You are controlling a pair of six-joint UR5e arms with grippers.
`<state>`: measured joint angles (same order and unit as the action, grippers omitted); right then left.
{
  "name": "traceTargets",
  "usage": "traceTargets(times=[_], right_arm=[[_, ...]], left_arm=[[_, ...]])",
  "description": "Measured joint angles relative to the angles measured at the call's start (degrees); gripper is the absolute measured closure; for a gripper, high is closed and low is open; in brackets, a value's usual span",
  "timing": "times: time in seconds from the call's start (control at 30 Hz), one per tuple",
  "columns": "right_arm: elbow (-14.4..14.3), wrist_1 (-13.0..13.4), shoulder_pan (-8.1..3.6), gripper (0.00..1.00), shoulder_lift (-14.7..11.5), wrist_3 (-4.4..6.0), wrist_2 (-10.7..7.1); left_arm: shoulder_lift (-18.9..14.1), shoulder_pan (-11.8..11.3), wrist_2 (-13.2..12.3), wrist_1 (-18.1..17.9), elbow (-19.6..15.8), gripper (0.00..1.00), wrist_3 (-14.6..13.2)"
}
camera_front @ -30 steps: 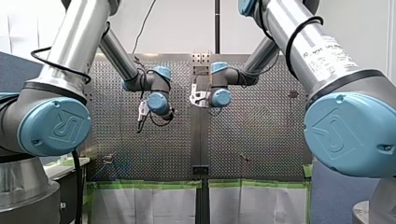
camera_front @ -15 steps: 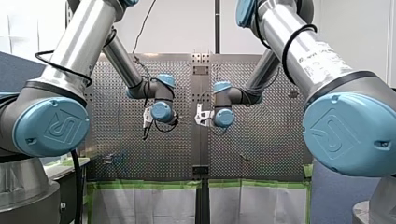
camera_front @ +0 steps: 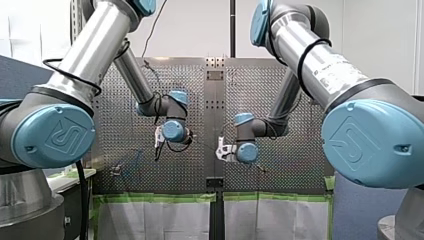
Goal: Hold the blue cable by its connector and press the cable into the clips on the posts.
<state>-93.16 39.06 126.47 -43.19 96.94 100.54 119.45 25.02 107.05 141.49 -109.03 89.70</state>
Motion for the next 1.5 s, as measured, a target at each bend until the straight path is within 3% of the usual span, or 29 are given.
traceTargets(times=[0.3,0.5,0.73,1.03,1.27,1.5], right_arm=[[-4.44,4.44,-1.77,1.0,0.34,-0.61,0.7],[-7.61,7.61,-2.85,1.0,2.37,-1.21,0.82],[-10.7,10.7,-4.11,1.0,5.36,-0.8,0.92],[-15.05,15.04,-6.92,1.0,8.28,-0.69,0.62],[-18.48,18.48,-10.23,1.0,8.32,-1.92,-1.85],[-21.57,21.61,-13.48,1.0,8.25,-2.09,-5.03]], left_arm=[[4.57,2.29,-0.08,-4.02,0.07,1.0,0.92],[7.63,3.25,0.02,-6.62,0.71,1.0,1.9],[11.16,4.87,0.34,-8.05,2.59,1.0,1.99],[15.49,7.53,1.85,-8.29,5.23,1.0,1.95],[18.43,9.36,3.35,-7.52,7.74,1.0,1.99],[21.78,11.14,3.78,-5.36,10.93,1.0,2.01]])
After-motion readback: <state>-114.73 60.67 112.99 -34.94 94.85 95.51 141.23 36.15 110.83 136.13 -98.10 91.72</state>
